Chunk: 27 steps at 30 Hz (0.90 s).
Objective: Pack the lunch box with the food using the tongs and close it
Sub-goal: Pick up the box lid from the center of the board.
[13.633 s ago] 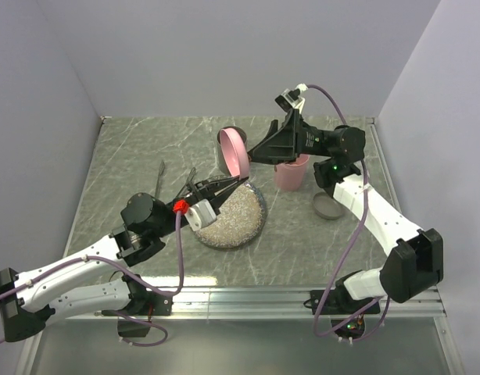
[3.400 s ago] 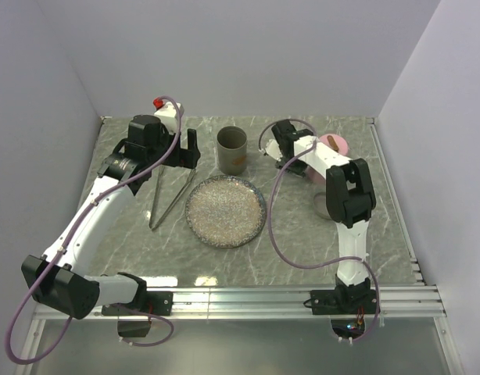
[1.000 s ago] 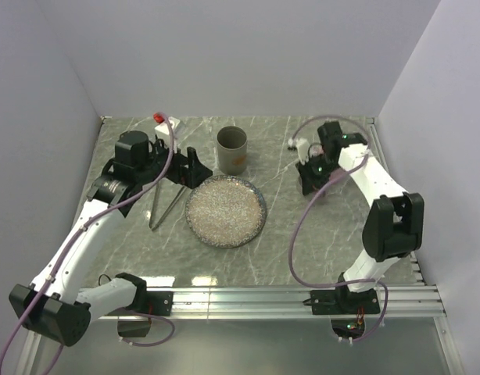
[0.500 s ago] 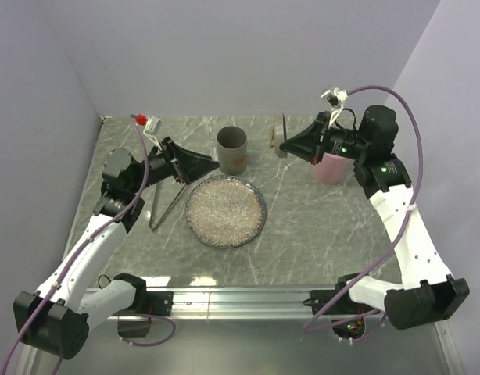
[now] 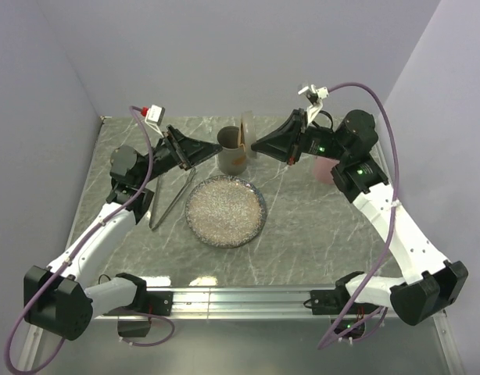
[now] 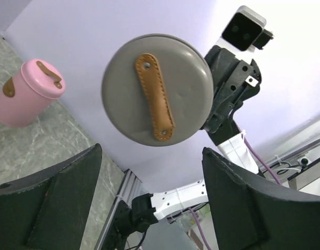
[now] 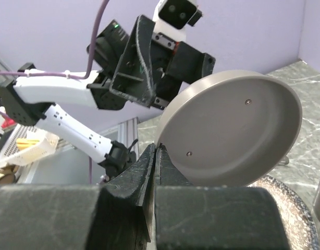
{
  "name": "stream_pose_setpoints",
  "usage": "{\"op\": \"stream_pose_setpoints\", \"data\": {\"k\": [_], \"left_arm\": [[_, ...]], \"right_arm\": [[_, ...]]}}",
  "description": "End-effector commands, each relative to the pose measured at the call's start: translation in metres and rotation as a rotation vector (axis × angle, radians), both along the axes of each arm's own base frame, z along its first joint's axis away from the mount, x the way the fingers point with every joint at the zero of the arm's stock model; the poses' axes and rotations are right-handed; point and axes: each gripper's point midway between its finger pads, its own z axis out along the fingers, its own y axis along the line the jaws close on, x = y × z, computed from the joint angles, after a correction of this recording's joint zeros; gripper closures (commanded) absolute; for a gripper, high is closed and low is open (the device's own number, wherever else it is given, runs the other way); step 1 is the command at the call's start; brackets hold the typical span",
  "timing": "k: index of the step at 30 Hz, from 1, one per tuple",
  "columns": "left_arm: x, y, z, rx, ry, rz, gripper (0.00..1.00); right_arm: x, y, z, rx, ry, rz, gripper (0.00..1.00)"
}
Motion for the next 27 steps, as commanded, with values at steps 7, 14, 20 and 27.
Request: {"op": "stream_pose_setpoints", "data": {"k": [7,14,20,27], "left_arm": [[0.004,-0.003,0.027,-0.056,-0.014,0.025,0.27],[0.013,-0.010,0.026,-0.051,0.045,0.034,0.28],[0.014,-0.018,0.033,-0.059,0.033,0.015,0.37],[0.011,-0.027,0.029,-0.049,0.033,-0.013,0.50]], "right_arm": [[-0.002,0.018,0.022,0.043,-0.034,0.030,1.00],[-0.007,0.024,0.025,0.052,-0.030,0.056,1.00],[-0.006,0.030,0.025,0.050,-0.028,0.064,1.00],[-0.003,0.034,0.031,0.057,-0.042,0.064,1.00]]}}
